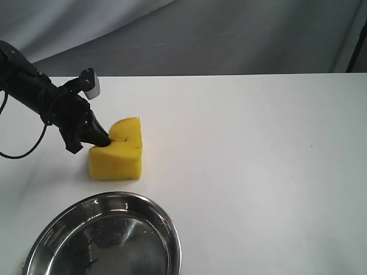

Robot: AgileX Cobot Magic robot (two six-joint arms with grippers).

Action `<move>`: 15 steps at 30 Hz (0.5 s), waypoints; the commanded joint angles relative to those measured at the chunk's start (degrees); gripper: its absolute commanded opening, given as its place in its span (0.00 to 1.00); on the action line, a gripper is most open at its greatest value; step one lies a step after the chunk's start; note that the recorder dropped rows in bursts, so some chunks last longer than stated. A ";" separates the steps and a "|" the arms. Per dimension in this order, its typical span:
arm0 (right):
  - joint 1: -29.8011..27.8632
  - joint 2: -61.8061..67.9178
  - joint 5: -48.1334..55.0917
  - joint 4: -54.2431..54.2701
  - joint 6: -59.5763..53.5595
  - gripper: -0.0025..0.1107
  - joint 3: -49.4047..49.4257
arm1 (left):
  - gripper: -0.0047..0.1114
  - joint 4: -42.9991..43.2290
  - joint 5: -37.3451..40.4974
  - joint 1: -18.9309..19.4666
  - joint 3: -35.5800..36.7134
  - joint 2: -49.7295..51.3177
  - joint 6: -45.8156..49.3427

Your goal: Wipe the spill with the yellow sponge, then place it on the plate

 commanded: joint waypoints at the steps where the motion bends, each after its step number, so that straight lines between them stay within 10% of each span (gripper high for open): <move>1: -0.20 0.20 -0.47 0.29 0.03 0.02 0.22 | 0.04 4.09 -5.40 -0.40 4.22 -0.54 0.58; 15: -0.20 0.20 -0.47 0.29 0.03 0.02 0.22 | 0.04 5.05 -15.71 -0.40 5.35 -0.54 0.19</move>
